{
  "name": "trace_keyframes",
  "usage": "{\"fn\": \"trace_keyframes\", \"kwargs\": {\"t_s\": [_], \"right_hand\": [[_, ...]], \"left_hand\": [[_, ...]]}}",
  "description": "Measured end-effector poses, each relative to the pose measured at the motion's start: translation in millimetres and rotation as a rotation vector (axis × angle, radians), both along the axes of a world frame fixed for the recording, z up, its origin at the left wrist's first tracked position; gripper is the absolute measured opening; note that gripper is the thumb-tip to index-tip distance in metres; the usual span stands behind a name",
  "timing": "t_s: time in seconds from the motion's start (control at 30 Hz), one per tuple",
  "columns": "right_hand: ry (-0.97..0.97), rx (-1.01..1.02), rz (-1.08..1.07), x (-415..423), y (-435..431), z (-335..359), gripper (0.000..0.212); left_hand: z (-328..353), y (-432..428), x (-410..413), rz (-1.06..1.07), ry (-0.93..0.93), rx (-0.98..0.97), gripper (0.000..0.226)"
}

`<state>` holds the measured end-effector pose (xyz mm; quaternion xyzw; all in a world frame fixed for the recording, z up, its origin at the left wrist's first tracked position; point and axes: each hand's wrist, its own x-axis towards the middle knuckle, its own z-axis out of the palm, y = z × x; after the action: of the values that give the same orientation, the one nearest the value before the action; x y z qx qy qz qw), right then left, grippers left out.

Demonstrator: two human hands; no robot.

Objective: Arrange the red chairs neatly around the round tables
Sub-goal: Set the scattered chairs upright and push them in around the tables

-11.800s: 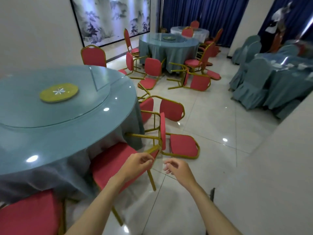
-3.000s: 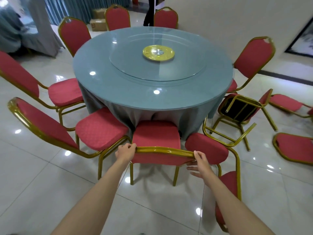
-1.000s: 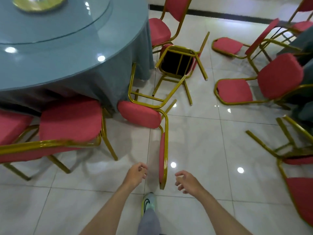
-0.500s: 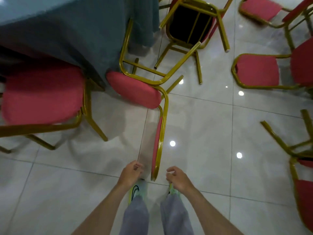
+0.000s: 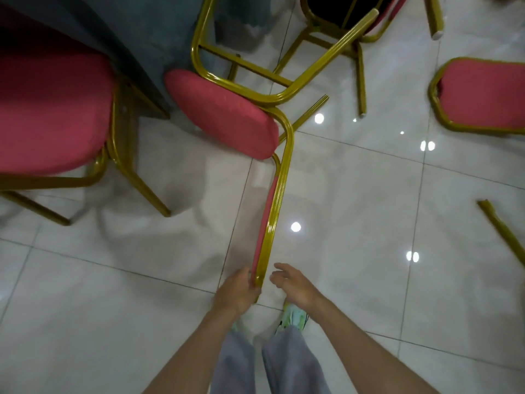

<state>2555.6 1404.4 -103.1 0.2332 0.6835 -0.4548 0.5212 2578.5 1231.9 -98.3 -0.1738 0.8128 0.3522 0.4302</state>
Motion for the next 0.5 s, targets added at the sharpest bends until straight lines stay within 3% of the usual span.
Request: {"fn": "trace_keyframes", "kwargs": {"t_s": [0.17,0.3,0.5], "right_hand": [[0.017,-0.012,-0.159,-2.3,-23.1,-12.9,0.024],[0.001,0.055,-0.334,2.3,-32.5,-25.3,0.009],[-0.004,0.016,-0.288,-0.1,-23.7,-23.2,0.012]], "left_hand": [[-13.3,10.8,-6.5,-0.082,0.055,-0.08,0.016],[-28.8,8.5,-5.9,-0.179,0.057,-0.179,0.033],[-44.0,16.0,3.5,-0.151,0.156,-0.156,0.024]]}}
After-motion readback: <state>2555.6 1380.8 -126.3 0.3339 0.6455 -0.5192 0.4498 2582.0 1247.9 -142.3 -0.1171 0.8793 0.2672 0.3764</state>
